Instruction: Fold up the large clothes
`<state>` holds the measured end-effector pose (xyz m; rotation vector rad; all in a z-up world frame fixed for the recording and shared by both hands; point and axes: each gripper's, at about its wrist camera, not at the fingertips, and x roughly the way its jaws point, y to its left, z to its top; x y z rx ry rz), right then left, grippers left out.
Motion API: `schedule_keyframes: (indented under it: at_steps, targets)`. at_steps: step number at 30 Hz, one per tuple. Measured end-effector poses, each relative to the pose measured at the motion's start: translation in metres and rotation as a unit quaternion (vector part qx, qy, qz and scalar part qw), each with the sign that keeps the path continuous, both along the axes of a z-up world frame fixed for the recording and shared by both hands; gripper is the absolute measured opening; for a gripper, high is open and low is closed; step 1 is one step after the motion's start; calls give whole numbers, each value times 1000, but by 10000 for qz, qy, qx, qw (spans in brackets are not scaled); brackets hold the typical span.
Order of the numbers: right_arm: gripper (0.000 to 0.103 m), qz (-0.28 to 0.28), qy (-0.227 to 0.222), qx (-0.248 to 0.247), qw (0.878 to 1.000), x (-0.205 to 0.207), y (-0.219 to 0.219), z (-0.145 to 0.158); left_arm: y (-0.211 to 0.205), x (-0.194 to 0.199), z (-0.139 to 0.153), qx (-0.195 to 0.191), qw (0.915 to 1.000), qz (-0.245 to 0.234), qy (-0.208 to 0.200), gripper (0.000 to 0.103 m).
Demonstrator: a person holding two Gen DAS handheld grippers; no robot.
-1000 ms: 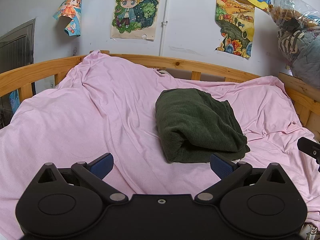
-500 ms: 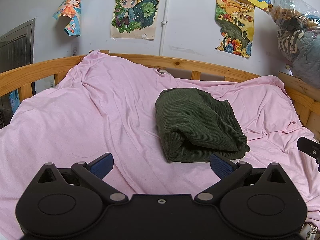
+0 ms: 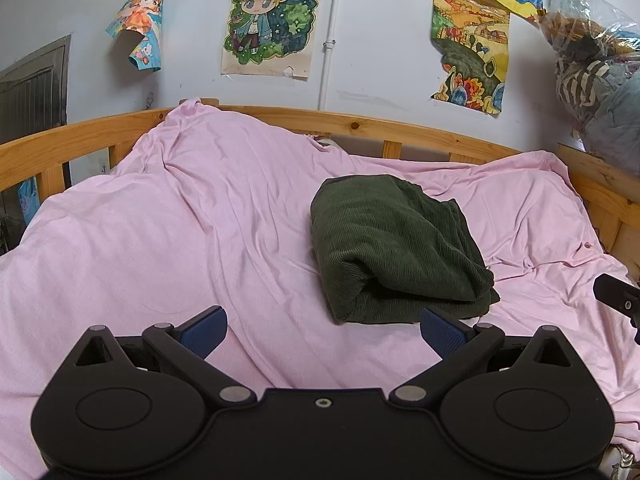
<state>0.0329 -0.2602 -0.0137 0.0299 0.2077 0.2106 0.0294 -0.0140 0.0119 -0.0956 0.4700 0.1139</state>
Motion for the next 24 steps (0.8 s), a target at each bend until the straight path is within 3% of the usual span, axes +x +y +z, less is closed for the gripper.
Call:
schedule_keyframes:
  at_steps: [24]
  targets:
    - [103,12,14,-10,10000,0,-3,-3,0,-1,-2,14,10000,-4,10,102]
